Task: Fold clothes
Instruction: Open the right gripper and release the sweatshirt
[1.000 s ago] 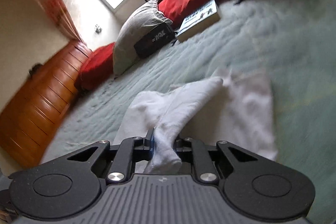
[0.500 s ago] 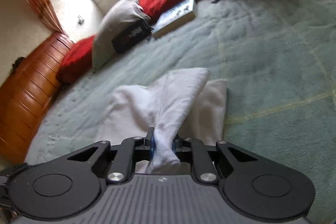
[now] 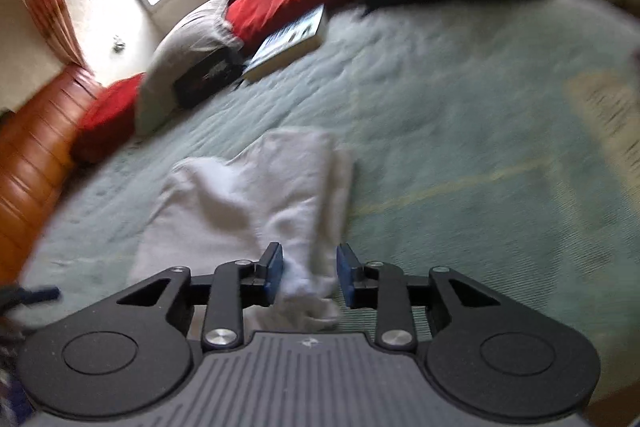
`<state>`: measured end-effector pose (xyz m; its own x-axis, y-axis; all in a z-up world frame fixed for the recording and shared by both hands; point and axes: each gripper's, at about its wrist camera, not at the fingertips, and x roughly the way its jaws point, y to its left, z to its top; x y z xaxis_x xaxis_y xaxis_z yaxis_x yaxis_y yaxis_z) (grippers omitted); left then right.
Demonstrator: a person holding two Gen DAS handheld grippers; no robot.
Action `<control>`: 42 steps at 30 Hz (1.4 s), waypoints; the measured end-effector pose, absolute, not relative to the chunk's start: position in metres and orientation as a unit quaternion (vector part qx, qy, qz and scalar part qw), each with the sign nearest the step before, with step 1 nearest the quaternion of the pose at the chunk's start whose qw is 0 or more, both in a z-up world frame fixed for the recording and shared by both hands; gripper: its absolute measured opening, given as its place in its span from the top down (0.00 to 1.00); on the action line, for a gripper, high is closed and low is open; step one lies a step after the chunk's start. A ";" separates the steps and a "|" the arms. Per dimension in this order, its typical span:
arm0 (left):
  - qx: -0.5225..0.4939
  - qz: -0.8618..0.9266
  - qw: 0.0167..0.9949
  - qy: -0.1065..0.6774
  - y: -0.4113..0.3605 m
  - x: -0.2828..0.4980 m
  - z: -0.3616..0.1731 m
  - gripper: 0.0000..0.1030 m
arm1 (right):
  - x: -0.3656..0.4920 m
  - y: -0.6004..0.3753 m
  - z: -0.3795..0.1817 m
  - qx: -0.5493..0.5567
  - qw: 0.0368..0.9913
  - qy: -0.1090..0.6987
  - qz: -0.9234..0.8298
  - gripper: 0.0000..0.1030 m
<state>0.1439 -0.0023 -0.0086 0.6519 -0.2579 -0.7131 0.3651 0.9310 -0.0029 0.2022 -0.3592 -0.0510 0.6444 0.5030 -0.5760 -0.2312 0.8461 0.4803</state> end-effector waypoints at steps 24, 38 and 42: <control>0.043 -0.220 0.894 0.388 -0.112 0.306 -0.060 0.19 | 0.162 -0.327 -0.091 0.137 0.905 0.327 0.235 0.64; -0.002 -0.252 0.885 0.393 -0.075 0.226 -0.052 0.15 | 0.224 -0.354 -0.046 0.162 0.914 0.287 0.236 0.47; -0.004 -0.253 0.885 0.390 -0.075 0.224 -0.059 0.13 | 0.280 -0.349 -0.073 0.160 0.909 0.327 0.203 0.49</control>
